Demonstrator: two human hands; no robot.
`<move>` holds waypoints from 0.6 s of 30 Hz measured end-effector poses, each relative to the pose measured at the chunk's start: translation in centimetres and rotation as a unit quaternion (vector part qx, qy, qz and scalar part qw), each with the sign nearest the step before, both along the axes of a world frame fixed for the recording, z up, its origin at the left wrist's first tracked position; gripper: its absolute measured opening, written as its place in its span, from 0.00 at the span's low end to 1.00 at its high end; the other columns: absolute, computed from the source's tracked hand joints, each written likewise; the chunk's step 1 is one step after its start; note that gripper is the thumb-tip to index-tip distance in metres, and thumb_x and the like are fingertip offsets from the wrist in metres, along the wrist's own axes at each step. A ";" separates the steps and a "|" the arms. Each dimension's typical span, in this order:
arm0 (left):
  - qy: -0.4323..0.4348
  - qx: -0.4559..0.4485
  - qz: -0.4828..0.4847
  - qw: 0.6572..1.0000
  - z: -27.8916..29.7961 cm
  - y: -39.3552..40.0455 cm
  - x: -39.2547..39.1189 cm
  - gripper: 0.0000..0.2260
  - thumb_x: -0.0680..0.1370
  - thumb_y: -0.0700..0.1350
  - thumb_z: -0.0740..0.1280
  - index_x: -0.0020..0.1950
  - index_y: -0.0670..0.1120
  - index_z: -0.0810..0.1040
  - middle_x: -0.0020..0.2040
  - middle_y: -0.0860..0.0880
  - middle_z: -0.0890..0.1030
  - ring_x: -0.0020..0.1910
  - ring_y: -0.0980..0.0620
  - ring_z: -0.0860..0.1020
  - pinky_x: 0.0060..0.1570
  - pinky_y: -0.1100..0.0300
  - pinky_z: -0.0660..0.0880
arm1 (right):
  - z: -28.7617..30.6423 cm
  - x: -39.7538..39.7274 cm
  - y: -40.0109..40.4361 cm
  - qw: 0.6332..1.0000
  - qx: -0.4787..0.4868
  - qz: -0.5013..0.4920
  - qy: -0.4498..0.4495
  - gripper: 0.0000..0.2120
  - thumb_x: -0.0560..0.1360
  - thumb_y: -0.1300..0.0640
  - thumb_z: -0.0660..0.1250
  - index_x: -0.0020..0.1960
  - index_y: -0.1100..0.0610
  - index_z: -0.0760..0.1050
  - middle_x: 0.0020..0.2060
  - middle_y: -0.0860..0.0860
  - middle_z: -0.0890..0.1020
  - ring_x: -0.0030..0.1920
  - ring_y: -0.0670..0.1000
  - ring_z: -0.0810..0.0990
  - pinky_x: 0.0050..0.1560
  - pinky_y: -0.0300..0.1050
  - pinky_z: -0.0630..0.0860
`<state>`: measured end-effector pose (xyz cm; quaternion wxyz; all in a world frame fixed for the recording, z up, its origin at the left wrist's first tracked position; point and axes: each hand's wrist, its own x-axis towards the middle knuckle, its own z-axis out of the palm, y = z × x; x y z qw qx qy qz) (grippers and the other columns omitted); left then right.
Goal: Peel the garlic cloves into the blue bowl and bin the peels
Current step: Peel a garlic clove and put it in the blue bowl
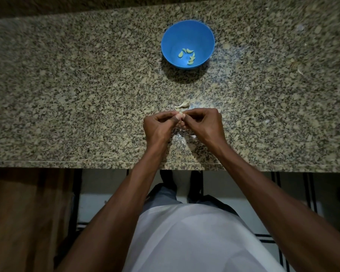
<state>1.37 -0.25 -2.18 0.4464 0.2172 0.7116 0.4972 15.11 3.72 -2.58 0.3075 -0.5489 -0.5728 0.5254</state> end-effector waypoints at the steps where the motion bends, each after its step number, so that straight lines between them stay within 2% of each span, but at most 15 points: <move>1: 0.007 -0.005 0.008 1.000 0.1 -0.1 0.2 0.08 0.73 0.36 0.78 0.51 0.38 0.87 0.44 0.43 0.88 0.44 0.47 0.88 0.43 0.57 0.84 | -0.1 0.0 -0.1 1.000 -0.006 -0.005 0.007 0.12 0.75 0.52 0.79 0.53 0.58 0.88 0.40 0.49 0.89 0.40 0.46 0.88 0.43 0.47 0.87; 4: 0.030 0.003 -0.021 0.999 0.1 -0.7 0.3 0.06 0.76 0.37 0.77 0.52 0.39 0.86 0.44 0.45 0.88 0.44 0.49 0.87 0.44 0.57 0.85 | -0.1 0.3 -0.5 0.999 -0.035 -0.013 0.027 0.12 0.74 0.51 0.80 0.52 0.60 0.87 0.38 0.51 0.89 0.39 0.48 0.89 0.44 0.49 0.87; 7: 0.098 0.001 -0.090 0.991 0.4 -0.8 0.2 0.05 0.79 0.40 0.74 0.54 0.41 0.85 0.46 0.46 0.87 0.46 0.52 0.87 0.49 0.55 0.85 | 0.1 0.7 -0.5 0.997 -0.056 -0.006 0.046 0.13 0.75 0.51 0.79 0.52 0.61 0.87 0.39 0.53 0.89 0.41 0.51 0.89 0.48 0.54 0.87; 9: 0.140 0.008 -0.129 0.982 0.8 -0.6 0.0 0.05 0.80 0.41 0.72 0.54 0.41 0.84 0.46 0.47 0.86 0.43 0.58 0.86 0.45 0.62 0.83 | 0.3 1.0 -0.2 0.998 -0.054 0.008 0.039 0.13 0.75 0.53 0.79 0.53 0.61 0.87 0.41 0.53 0.89 0.42 0.52 0.89 0.48 0.56 0.87; 11: 0.163 0.017 -0.165 0.973 1.2 -0.4 -0.3 0.06 0.80 0.42 0.72 0.54 0.41 0.83 0.45 0.47 0.86 0.42 0.60 0.85 0.41 0.65 0.82 | 0.5 1.2 0.1 0.998 -0.052 0.026 0.031 0.11 0.76 0.55 0.78 0.54 0.61 0.87 0.41 0.54 0.89 0.43 0.52 0.89 0.49 0.57 0.87; 15: 0.179 0.021 -0.208 0.961 1.9 0.5 -1.1 0.08 0.81 0.45 0.71 0.55 0.41 0.82 0.47 0.46 0.86 0.46 0.53 0.86 0.48 0.59 0.84 | 1.1 1.4 1.0 0.998 -0.029 0.050 0.015 0.09 0.77 0.54 0.77 0.53 0.58 0.87 0.40 0.51 0.89 0.41 0.50 0.89 0.46 0.51 0.87; 18: 0.188 0.026 -0.213 0.958 2.1 1.2 -1.4 0.09 0.80 0.46 0.72 0.54 0.41 0.82 0.47 0.47 0.85 0.48 0.52 0.85 0.49 0.59 0.83 | 1.3 1.2 1.8 0.998 -0.013 0.061 0.005 0.06 0.77 0.55 0.76 0.51 0.57 0.88 0.38 0.49 0.89 0.40 0.50 0.89 0.43 0.47 0.85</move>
